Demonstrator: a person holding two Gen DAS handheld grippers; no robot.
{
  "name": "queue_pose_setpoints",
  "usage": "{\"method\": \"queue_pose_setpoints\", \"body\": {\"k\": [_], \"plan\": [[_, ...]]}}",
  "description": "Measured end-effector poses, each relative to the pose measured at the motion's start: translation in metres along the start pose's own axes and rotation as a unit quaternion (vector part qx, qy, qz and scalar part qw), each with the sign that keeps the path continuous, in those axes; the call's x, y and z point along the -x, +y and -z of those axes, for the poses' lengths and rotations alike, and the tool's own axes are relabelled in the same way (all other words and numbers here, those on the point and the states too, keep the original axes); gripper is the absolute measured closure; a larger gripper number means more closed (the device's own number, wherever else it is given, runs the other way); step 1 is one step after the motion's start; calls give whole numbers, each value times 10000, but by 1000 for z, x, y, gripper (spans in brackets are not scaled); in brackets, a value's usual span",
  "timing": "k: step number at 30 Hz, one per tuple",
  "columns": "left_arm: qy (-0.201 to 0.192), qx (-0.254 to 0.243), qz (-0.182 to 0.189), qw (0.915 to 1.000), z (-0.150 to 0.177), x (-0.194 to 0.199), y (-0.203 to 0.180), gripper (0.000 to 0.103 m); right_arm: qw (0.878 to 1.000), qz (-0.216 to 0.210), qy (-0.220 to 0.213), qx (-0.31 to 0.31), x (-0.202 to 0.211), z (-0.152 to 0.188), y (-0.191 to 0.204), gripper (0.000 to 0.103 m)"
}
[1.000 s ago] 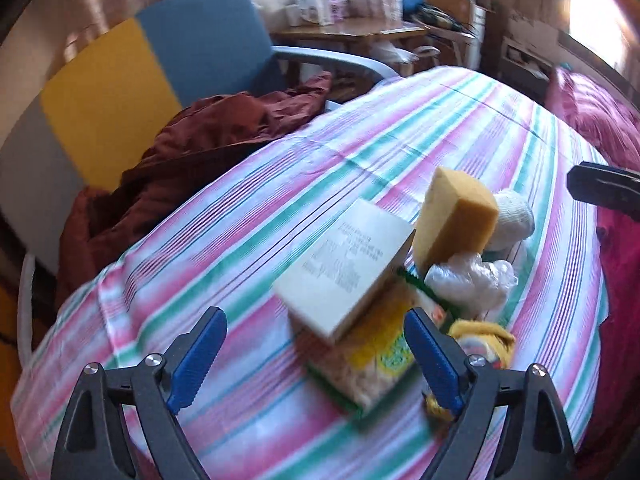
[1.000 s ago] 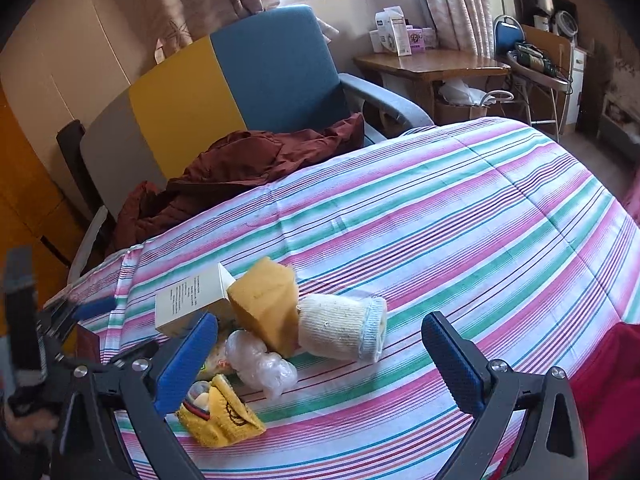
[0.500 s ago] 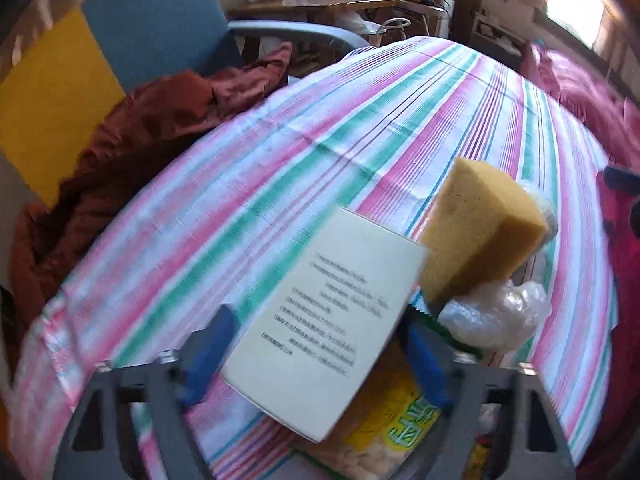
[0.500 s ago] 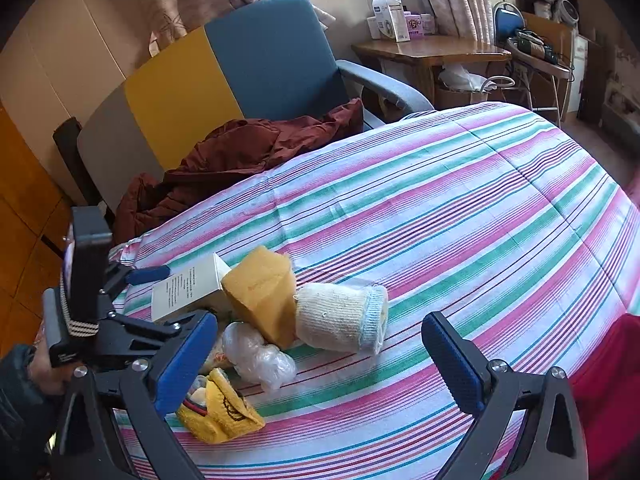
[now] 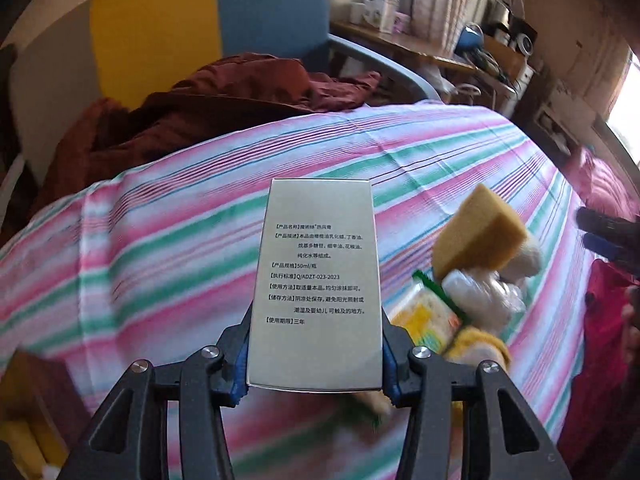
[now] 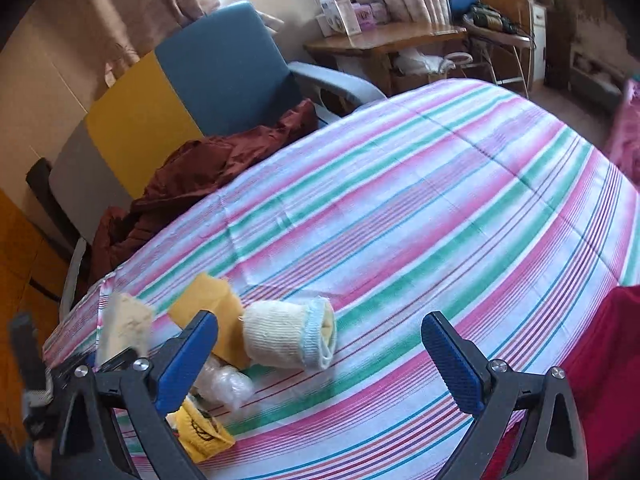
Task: Organize objects
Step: 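Lift the white box with the left gripper while the right lifts the sock roll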
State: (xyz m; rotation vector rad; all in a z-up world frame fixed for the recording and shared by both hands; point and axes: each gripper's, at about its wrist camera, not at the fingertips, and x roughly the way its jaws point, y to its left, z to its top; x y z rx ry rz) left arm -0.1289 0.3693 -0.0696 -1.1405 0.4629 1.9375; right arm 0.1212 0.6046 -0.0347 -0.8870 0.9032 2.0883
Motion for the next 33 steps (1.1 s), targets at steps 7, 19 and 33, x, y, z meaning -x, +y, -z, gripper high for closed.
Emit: {"method": "queue_pose_setpoints", "body": {"k": [7,19,33], "plan": [[-220,169,-111,9996,45,43,-6,53,9993,114,282,232,-23,6,6,1],[-354,362,67,9987,102,94,-20,53,9956,102,631,690,-68,17,26,2],[-742,798,-273,9937,131,138,-1,53,9983,224,280,463,-45,4,12,35]]}}
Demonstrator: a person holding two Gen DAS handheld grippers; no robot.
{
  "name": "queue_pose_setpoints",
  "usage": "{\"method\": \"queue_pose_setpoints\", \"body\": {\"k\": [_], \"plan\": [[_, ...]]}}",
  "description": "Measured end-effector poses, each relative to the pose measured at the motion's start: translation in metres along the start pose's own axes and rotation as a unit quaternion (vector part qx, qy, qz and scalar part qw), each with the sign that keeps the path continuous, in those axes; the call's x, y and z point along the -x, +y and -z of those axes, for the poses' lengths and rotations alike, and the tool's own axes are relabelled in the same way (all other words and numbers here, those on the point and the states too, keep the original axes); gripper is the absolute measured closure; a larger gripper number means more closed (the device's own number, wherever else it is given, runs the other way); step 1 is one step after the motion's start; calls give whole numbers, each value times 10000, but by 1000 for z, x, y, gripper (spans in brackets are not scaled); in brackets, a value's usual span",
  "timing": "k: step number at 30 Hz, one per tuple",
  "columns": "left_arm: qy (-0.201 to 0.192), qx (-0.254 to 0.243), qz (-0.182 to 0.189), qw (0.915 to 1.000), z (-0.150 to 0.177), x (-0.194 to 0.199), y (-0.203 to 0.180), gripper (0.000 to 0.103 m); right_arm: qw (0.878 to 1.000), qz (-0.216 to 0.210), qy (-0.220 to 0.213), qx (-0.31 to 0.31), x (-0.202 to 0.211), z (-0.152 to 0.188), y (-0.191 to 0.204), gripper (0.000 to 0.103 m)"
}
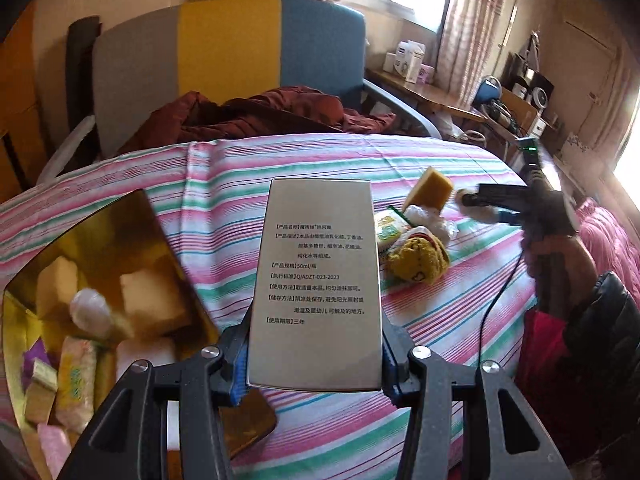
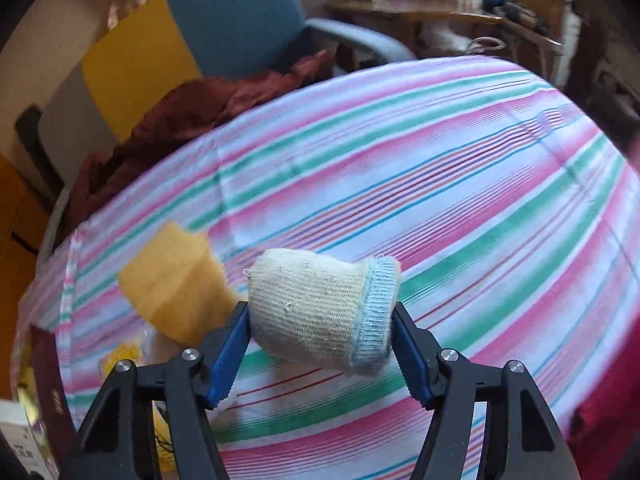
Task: Organize objects
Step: 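Lift the white box with the left gripper while the right lifts the sock roll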
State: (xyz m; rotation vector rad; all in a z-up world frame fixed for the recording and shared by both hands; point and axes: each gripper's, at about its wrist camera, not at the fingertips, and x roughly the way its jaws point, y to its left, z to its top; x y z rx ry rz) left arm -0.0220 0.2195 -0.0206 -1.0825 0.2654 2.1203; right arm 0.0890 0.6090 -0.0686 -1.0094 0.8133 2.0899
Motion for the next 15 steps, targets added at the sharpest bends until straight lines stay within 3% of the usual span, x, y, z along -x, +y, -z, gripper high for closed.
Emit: {"method": "queue_pose_setpoints", "body": {"k": [3,7,15], "plan": [[-51,168,-117,9998,6,10,13,53,9993,8,-361,-103,22,-4,-7,35],[-118,400,-265,9988,14,25,34,53,9963,-290,-782,-188,49,-9,-11,35],[-344,1127,-641,9910,42,65,91,53,9901,-912,-1027,290,85,0,30,35]]}}
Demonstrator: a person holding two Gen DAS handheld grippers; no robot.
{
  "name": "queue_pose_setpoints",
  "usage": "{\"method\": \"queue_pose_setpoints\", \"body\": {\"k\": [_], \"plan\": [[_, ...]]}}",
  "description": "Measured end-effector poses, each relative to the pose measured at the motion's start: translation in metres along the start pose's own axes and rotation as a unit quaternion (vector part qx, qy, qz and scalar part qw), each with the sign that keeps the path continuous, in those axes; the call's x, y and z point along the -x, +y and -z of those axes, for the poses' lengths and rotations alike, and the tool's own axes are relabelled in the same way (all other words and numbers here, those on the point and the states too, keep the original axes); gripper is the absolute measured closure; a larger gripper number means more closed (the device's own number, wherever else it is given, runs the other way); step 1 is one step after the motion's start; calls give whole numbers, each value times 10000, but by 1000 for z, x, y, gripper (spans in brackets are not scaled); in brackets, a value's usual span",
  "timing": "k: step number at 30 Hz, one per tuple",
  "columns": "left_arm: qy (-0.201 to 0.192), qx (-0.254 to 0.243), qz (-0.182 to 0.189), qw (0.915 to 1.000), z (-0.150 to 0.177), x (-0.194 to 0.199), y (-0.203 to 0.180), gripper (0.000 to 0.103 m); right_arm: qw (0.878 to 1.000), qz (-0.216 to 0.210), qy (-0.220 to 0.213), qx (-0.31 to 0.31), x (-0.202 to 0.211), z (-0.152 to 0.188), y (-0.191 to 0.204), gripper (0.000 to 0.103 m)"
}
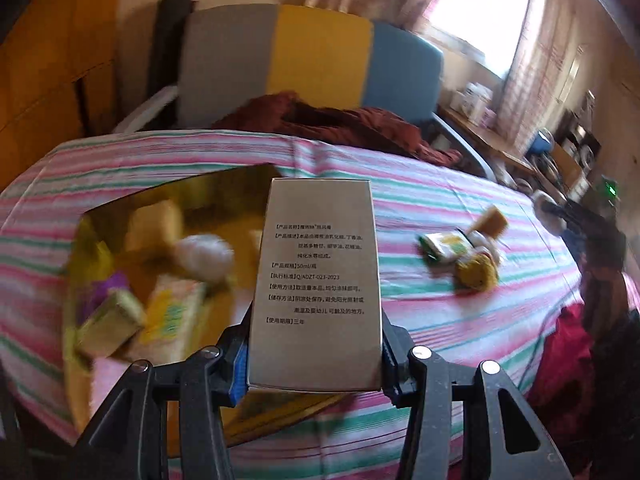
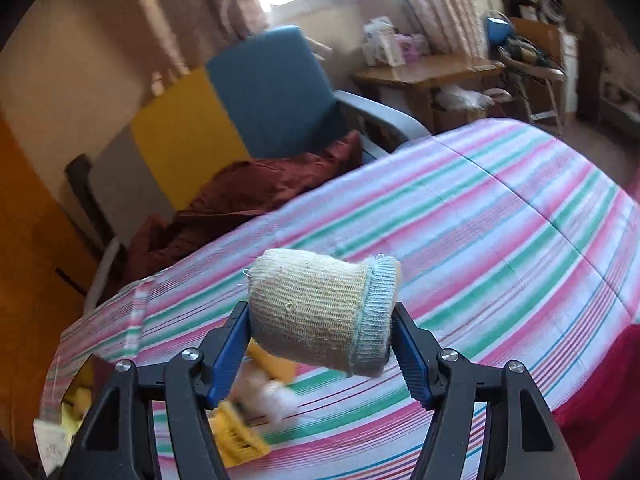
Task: Organize objects
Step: 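Lift the white box with the left gripper while the right lifts the sock roll, then carry the white box and sock roll toward the gold tray with both grippers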
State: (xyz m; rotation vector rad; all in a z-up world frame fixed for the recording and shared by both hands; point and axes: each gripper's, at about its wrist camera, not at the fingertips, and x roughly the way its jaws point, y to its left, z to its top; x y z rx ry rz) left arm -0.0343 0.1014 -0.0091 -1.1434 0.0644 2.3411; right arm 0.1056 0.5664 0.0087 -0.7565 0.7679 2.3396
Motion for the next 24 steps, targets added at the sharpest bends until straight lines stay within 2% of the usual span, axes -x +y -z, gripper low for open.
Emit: {"method": "queue_pose_setpoints", "body": {"k": [6,10,13,18,24], "plan": [[-268,638,-340,9970,6,29,55,53,9958,-532,45,745,28,23,64,35],[-457,1003,-475,9928,9,44,82,53,9875,-1019,234,1183,37,47,114,35],[-576,1219,-510,9895,9,52,98,53,9764,-1396,452,1582,41,72,155,35],[-760,1471,-581,9845,11,65,120,53,9505,-1922,897,2273,36,119,223,35],[-996,1837,-675,9756,16,85,154,53,9247,-2243,1294,2791,28,165,281,35]]}}
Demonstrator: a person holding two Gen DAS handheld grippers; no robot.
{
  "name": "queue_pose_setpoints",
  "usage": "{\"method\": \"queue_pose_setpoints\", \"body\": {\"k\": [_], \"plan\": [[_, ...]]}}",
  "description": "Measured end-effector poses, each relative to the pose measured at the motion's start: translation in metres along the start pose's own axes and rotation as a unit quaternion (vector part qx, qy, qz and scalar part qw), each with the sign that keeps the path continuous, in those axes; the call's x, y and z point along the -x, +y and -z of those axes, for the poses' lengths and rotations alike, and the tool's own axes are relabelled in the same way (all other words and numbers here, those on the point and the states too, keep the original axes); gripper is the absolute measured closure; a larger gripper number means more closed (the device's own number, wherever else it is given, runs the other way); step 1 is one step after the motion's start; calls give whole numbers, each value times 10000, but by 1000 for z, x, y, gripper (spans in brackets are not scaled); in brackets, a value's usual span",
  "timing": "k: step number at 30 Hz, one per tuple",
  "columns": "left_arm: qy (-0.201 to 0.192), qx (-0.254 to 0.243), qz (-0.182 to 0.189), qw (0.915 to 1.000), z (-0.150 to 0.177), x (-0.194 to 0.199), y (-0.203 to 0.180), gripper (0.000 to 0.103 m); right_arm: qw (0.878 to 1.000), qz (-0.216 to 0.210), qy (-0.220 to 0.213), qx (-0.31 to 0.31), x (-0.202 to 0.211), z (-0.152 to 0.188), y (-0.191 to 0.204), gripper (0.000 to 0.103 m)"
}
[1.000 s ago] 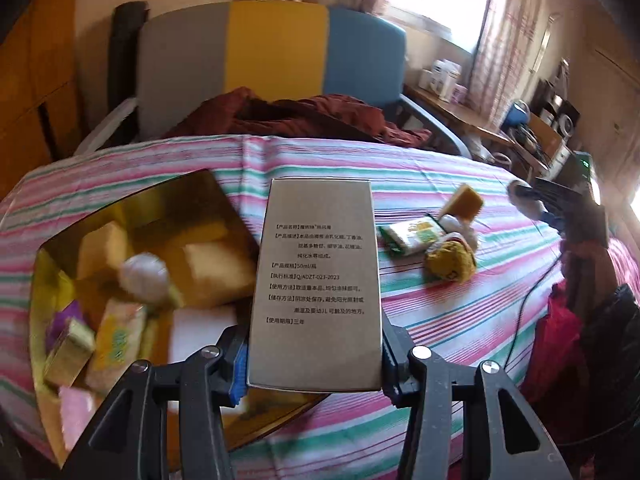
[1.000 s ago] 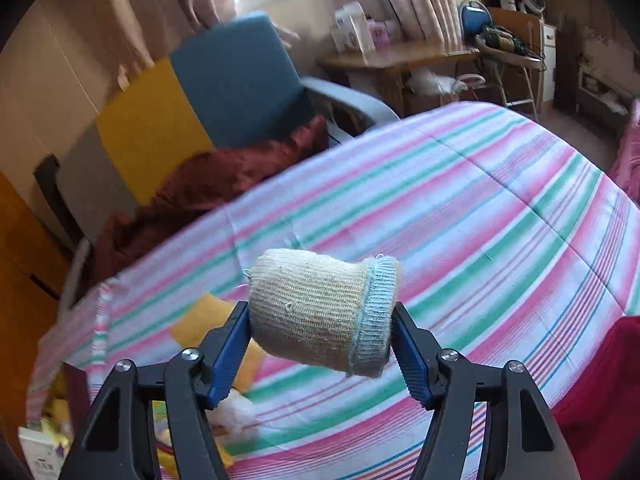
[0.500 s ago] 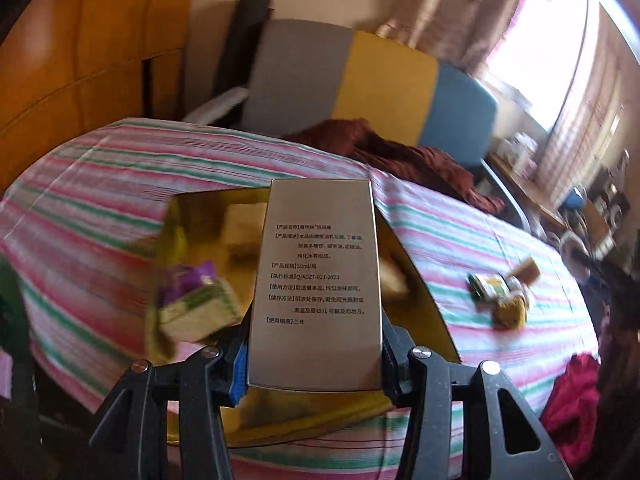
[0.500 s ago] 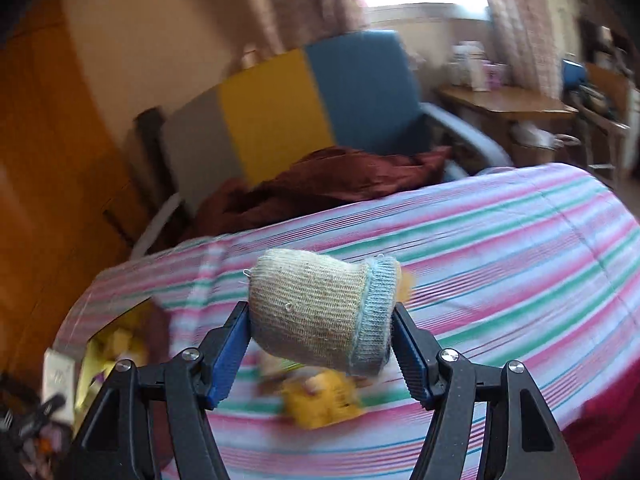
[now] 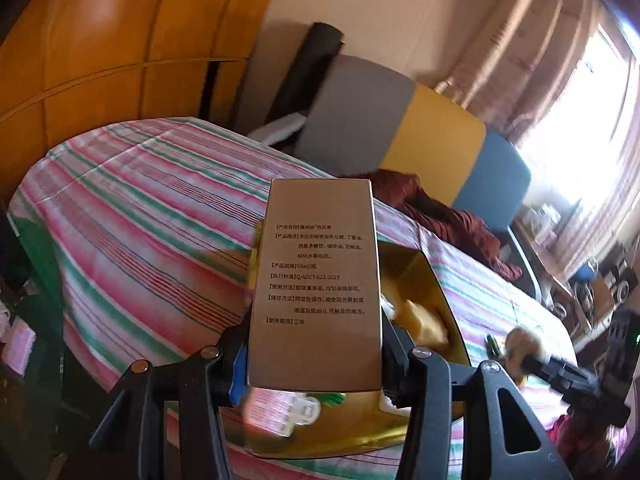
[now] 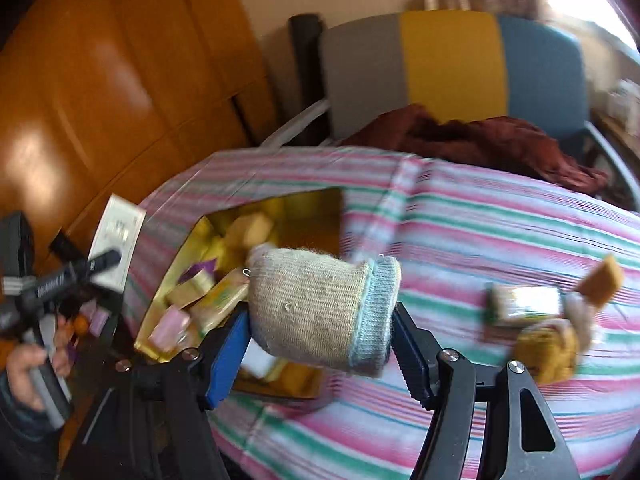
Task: Organize objects
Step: 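Carry the white box and sock roll toward the gold tray with both grippers, then lower the white box and sock roll into the tray, opening both grippers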
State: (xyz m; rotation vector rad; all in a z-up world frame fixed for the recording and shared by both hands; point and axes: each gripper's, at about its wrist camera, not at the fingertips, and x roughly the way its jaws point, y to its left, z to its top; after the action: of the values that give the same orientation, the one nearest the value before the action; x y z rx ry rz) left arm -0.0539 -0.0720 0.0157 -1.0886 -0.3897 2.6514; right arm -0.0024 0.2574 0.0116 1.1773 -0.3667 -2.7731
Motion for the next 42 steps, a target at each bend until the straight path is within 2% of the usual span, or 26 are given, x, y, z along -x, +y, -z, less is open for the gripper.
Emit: {"method": "queue_pose_setpoints", "body": {"k": [7,14,18,20,23,26,28,29,37,42], "plan": [[-22,240,-77,9997,-6,0,25,53,9983,-125,378,428,-30,7,34,35],[316,437,286,9981,-5,-27,16,53,9970,1,487,610,-45,6,48,35],[382,600,330,9969,-11,-44,9,52,9966,-1,548,608,-49,5,47,35],[416,701,226,9964,-19,-55,7,52,9967,16,565,587,-51,5,46,35],[388,577,-5,9976,-26,-72,0,48,9968,28,576,554,-55,3,43,35],[608,430,-148,9971,-26,-90,-5,42,9968,48,563,572,-59,0,43,35],[679,472,-209,9964,-21,-93,-5,41,9967,43,566,576,-63,-1,44,35],[698,459,-172,9964,-18,-91,-5,41,9967,47,568,584,-64,-2,44,35],[565,-24,-546,9969,6,-68,-13,41,9965,73,615,566,-74,-3,43,35],[319,-236,-678,9969,8,-49,-24,41,9969,169,550,546,-77,-13,42,35]]}}
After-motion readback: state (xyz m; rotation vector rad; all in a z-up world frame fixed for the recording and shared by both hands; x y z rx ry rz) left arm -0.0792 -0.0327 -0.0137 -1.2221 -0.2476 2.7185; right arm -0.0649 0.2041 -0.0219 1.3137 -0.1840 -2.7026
